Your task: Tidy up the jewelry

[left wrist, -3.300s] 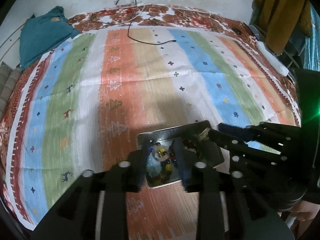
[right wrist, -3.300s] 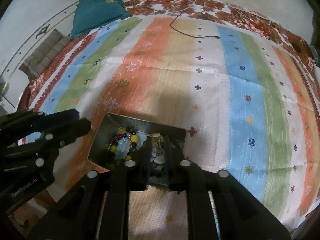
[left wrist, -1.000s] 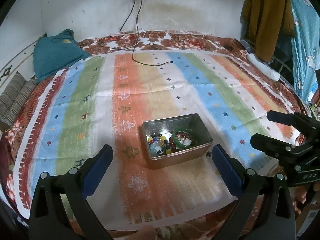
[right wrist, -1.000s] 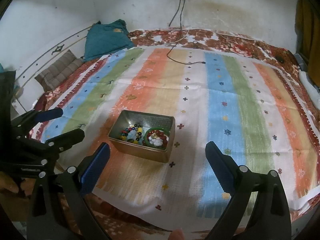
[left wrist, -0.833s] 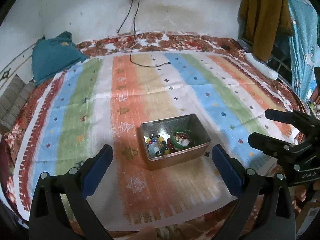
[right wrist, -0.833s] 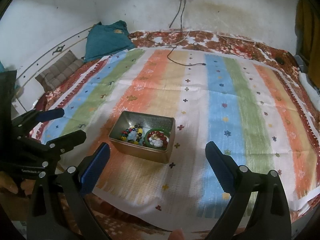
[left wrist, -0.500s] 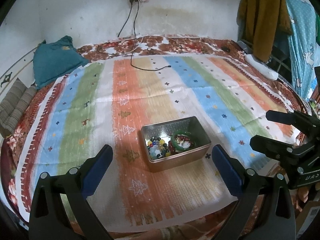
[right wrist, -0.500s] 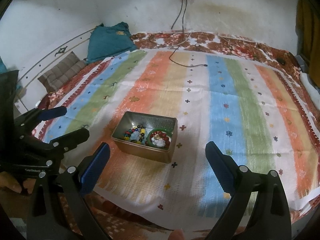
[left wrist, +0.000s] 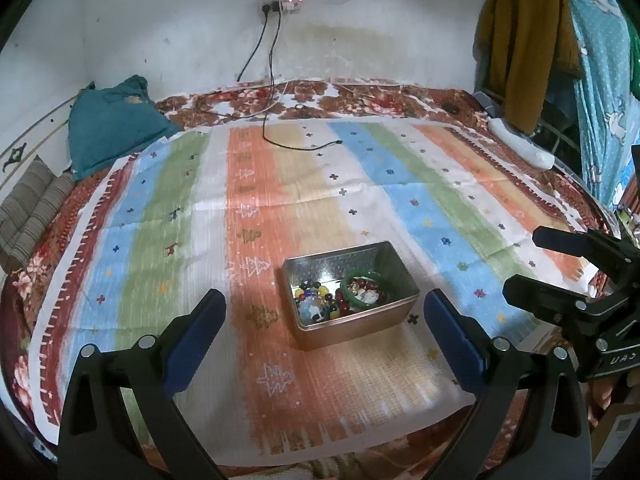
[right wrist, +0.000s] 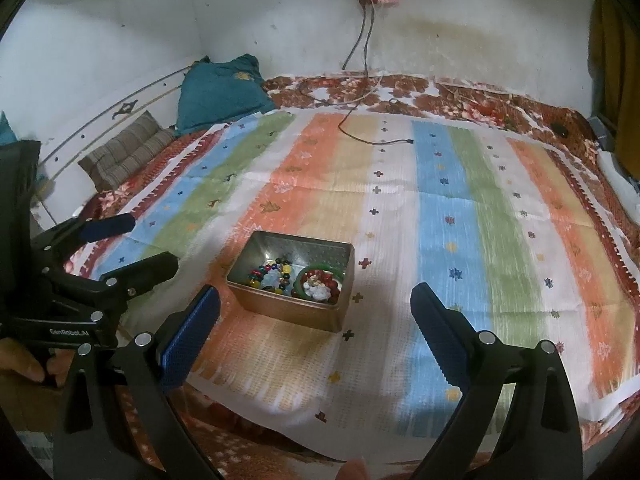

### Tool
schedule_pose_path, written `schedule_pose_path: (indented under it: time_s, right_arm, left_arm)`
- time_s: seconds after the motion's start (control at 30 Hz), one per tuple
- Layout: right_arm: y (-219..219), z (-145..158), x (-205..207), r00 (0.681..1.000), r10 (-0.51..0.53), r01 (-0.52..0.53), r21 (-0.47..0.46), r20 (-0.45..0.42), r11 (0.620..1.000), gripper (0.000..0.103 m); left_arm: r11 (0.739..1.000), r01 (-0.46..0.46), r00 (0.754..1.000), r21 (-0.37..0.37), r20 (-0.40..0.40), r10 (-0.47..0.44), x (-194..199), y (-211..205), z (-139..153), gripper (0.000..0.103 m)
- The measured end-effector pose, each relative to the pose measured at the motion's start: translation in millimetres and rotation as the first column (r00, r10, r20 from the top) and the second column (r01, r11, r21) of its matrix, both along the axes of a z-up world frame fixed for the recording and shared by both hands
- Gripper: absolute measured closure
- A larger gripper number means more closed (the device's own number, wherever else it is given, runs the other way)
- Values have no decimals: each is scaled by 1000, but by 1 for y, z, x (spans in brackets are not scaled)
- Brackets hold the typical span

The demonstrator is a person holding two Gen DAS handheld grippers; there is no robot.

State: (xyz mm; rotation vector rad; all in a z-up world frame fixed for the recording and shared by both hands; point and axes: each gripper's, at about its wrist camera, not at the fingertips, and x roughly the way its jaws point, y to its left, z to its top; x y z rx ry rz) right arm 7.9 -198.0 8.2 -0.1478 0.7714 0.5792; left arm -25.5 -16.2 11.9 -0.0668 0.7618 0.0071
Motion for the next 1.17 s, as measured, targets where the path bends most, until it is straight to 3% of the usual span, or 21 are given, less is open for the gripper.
schedule_pose_path:
  time_s: [1.17]
  right_arm:
    - [0, 5, -8, 999, 11, -11, 1, 42, 1000, 5]
  left_arm:
    - [1000, 16, 997, 22, 76, -18, -11, -8, 7, 6]
